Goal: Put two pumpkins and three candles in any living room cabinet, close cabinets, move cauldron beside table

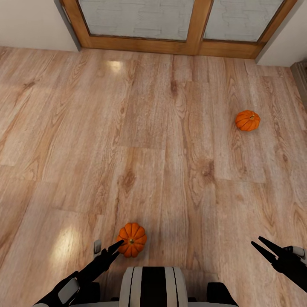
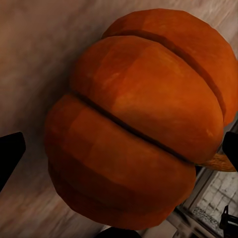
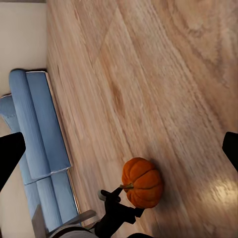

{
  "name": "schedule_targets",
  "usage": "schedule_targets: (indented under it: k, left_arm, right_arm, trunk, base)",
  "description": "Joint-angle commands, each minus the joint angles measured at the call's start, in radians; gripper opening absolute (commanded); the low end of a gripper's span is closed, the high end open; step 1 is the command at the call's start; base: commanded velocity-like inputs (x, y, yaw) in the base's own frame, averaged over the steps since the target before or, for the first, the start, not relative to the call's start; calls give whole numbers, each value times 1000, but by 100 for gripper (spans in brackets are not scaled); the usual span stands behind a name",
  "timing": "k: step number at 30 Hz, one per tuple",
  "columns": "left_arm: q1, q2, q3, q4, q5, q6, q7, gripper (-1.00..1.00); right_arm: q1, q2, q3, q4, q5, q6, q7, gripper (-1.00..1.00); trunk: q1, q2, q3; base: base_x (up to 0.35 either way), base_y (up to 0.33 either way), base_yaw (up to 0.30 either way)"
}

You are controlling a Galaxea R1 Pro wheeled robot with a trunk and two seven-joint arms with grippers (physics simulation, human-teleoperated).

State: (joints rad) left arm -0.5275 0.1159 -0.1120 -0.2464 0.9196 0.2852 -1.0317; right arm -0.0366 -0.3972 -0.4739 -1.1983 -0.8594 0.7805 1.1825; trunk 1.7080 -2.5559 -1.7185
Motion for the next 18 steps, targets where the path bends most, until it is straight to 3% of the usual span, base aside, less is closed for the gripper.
schedule_targets:
  k: [1,5,6,18]
  left_arm:
    - [0,1,-21,3,-1,2,24,100]
    - [0,1,-21,3,-1,2,24,100]
    - [0,1,-21,3,-1,2,24,-100]
    - [1,1,-21,3,-1,2,25,-100]
  right_arm:
    - [0,0,0,0,-4,6,0,100]
    - [0,0,0,0,-4,6,0,100]
    - [0,0,0,0,-4,6,0,100]
    - [0,-1,0,0,-4,6,0,100]
  trunk:
    - [0,0,-1]
    - [0,0,-1]
    - [0,0,-1]
    - [0,0,-1]
  base:
    - [0,-1,0]
    - [0,0,0]
    - [0,0,0]
    - [0,0,0]
